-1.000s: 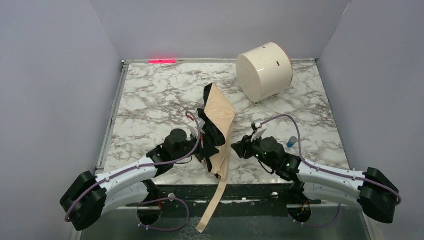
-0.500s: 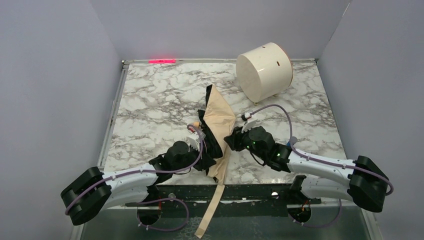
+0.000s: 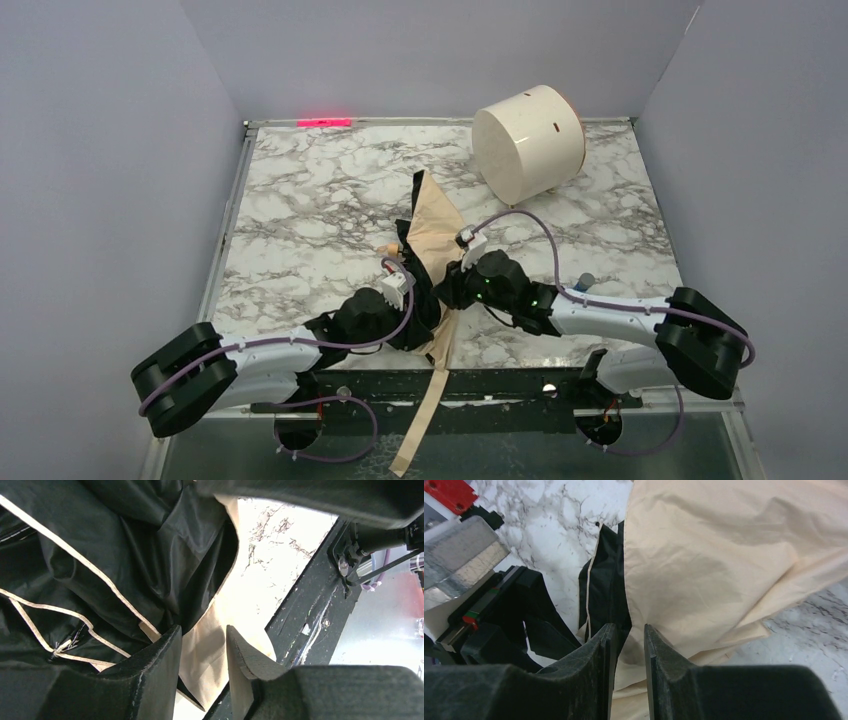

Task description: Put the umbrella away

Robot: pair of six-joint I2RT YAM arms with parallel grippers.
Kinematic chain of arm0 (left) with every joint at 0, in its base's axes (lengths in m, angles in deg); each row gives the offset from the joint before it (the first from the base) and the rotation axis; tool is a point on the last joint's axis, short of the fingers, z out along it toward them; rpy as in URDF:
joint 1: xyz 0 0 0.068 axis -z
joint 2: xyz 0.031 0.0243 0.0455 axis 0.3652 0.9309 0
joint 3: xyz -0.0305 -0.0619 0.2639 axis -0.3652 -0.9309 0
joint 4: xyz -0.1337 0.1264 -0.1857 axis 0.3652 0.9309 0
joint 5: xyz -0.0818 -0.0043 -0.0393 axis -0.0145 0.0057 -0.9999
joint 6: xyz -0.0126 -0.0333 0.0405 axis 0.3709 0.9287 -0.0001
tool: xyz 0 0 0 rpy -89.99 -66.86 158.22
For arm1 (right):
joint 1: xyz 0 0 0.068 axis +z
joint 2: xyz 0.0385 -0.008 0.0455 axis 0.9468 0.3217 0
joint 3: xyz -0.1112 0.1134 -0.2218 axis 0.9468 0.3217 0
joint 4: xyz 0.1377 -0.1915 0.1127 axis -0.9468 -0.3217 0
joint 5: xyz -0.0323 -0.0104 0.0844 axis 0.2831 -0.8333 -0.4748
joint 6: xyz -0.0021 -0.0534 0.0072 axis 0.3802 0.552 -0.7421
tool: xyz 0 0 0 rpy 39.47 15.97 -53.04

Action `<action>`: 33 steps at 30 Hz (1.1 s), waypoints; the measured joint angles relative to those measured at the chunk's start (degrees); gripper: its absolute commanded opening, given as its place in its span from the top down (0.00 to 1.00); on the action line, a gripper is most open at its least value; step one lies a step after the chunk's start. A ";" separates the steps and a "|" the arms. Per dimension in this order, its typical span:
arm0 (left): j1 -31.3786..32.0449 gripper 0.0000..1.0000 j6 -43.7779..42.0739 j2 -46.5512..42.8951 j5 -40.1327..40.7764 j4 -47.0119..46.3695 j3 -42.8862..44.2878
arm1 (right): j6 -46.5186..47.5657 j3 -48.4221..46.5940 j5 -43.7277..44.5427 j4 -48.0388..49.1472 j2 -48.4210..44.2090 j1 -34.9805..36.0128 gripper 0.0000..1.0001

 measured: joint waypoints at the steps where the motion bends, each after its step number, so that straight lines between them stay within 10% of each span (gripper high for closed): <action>1: 0.17 0.60 -0.07 0.33 0.09 -0.11 -0.02 | 0.31 -0.04 -0.92 0.42 1.16 0.00 0.69; 11: 0.90 0.60 -0.07 1.44 0.76 -0.15 0.00 | 0.20 -0.02 -1.66 5.42 11.10 0.00 0.69; 17: 1.25 0.38 -0.11 -3.43 4.02 6.38 2.75 | -1.09 3.63 -1.25 10.73 15.19 0.00 0.70; 26: 1.18 0.22 -1.60 -21.16 20.46 23.47 17.27 | -1.73 6.84 -0.59 25.14 20.85 0.66 0.72; 33: -5.53 0.16 -3.17 -10.58 29.33 35.65 37.00 | -2.16 8.39 1.14 29.73 22.03 1.57 0.72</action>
